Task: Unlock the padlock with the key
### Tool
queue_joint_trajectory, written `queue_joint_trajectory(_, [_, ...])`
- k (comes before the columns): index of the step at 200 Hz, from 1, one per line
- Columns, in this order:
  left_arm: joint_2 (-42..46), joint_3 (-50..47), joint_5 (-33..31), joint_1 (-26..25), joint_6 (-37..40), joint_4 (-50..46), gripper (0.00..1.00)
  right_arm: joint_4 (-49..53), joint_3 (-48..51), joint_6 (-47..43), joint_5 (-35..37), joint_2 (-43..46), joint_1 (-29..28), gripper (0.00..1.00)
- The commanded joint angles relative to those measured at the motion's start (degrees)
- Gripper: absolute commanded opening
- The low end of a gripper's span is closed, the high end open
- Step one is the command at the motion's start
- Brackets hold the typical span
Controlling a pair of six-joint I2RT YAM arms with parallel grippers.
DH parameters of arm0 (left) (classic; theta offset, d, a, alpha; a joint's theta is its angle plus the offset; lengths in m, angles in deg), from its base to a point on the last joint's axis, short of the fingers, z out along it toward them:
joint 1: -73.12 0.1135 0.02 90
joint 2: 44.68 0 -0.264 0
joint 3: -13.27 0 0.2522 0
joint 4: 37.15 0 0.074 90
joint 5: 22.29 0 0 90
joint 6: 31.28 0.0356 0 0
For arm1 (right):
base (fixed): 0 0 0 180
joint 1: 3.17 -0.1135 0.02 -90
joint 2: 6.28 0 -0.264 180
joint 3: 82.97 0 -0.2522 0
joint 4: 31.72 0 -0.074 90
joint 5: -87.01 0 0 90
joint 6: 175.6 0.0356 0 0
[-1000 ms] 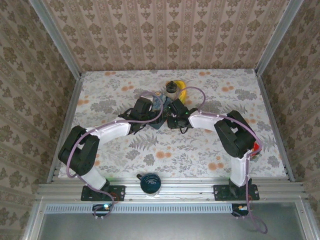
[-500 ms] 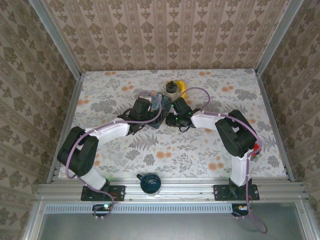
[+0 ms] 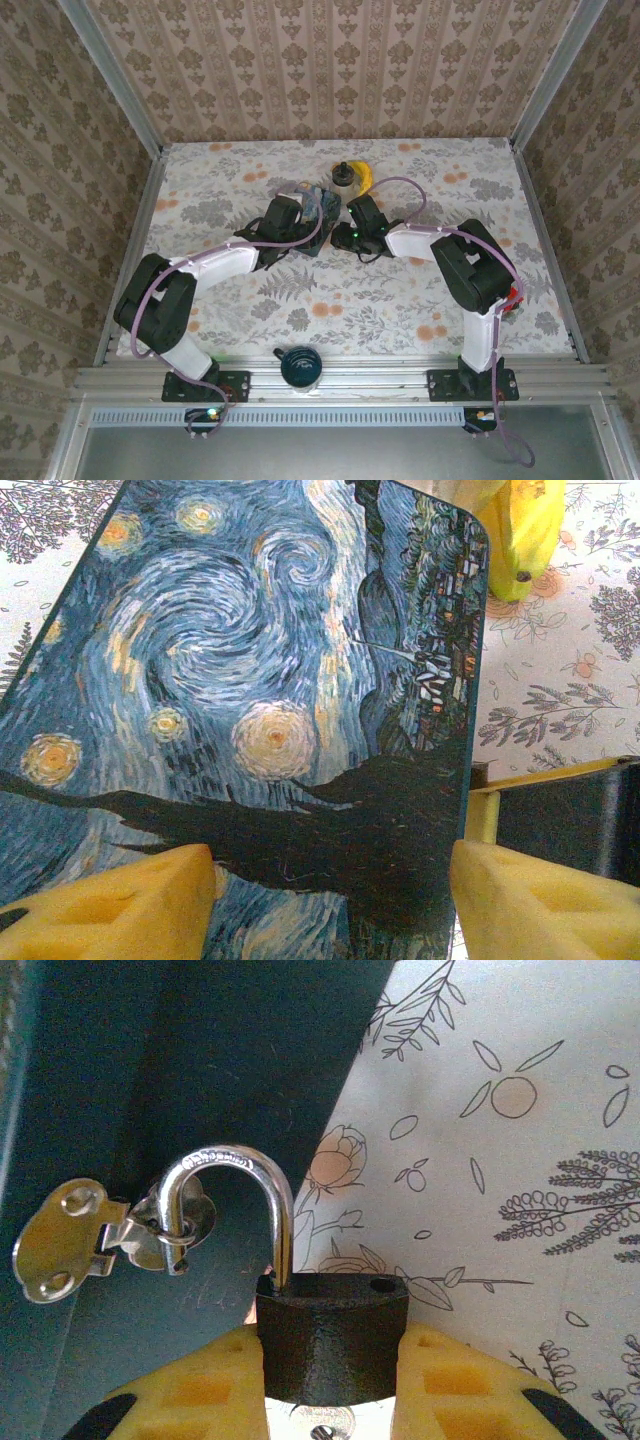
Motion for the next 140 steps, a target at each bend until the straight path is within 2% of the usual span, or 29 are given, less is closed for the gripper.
queue_joint_trajectory(1, [-0.96,-3.11,1.45,-0.13,-1.68,-8.24,0.64,-5.27,0.45,2.63,-0.67,0.33,0.45,0.04])
queue_joint_trajectory(96, [-0.82,-3.19,1.36,-0.26,-1.53,-8.59,0.64,-6.13,0.23,4.10,-0.69,0.32,0.92,0.04])
queue_joint_trajectory(140, [0.21,-4.14,0.92,-0.23,-1.04,-9.12,0.64,-4.63,2.83,3.64,1.42,2.96,0.92,0.04])
